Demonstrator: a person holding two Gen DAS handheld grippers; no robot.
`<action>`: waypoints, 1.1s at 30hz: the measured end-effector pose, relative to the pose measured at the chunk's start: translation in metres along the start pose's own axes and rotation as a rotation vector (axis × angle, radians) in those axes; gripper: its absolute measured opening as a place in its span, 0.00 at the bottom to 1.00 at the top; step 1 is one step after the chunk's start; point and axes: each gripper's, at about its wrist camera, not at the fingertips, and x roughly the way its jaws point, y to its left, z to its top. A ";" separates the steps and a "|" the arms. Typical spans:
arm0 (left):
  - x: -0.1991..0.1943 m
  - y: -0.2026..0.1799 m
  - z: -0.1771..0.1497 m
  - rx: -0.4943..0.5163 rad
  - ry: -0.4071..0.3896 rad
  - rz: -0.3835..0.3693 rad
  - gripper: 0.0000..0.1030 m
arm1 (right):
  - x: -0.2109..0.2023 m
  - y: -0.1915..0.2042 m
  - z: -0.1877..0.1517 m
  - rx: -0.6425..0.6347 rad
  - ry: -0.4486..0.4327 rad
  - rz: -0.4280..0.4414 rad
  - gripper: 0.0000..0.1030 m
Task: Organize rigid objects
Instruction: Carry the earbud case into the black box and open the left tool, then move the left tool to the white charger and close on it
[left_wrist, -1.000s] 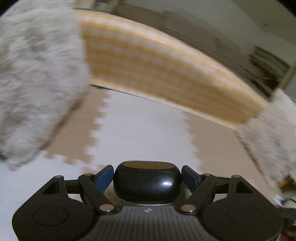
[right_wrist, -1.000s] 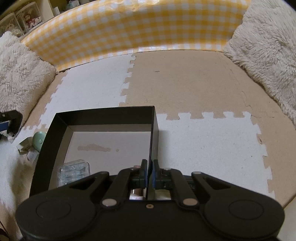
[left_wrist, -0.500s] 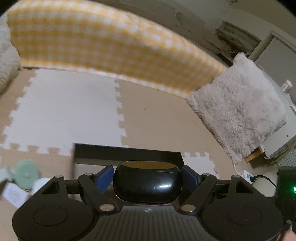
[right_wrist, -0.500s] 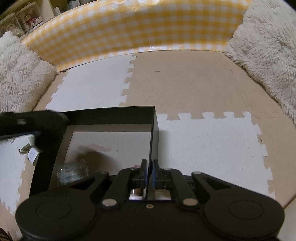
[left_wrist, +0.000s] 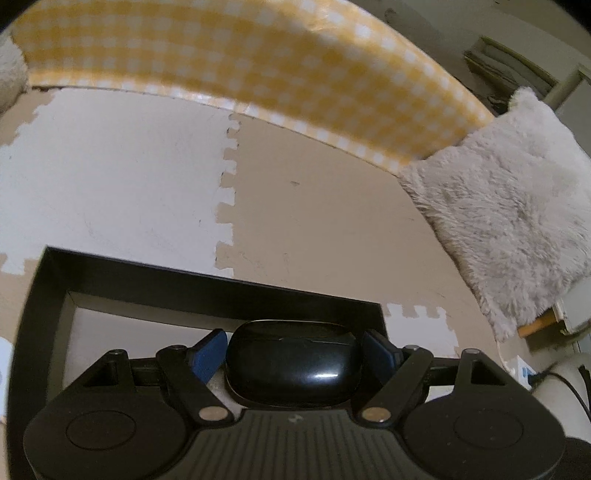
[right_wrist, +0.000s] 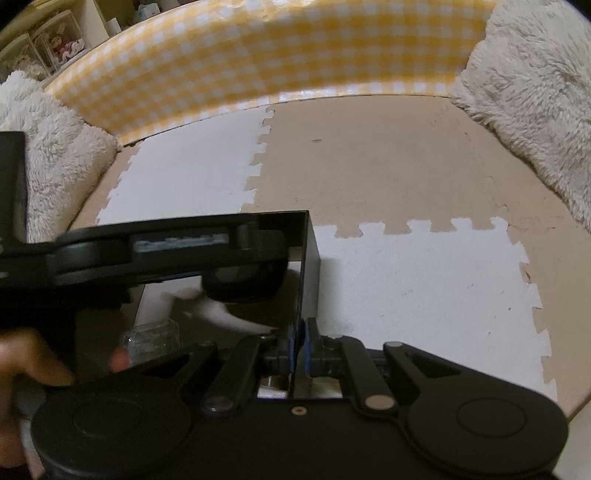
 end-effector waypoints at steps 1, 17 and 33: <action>0.003 0.001 -0.001 -0.009 0.001 0.005 0.78 | 0.000 0.000 0.000 -0.003 0.001 -0.001 0.06; -0.019 0.004 -0.004 0.062 0.019 0.030 0.89 | 0.003 -0.002 0.000 -0.007 0.012 0.009 0.07; -0.092 -0.001 -0.018 0.178 -0.009 0.014 1.00 | 0.003 -0.005 -0.001 0.018 0.009 0.027 0.08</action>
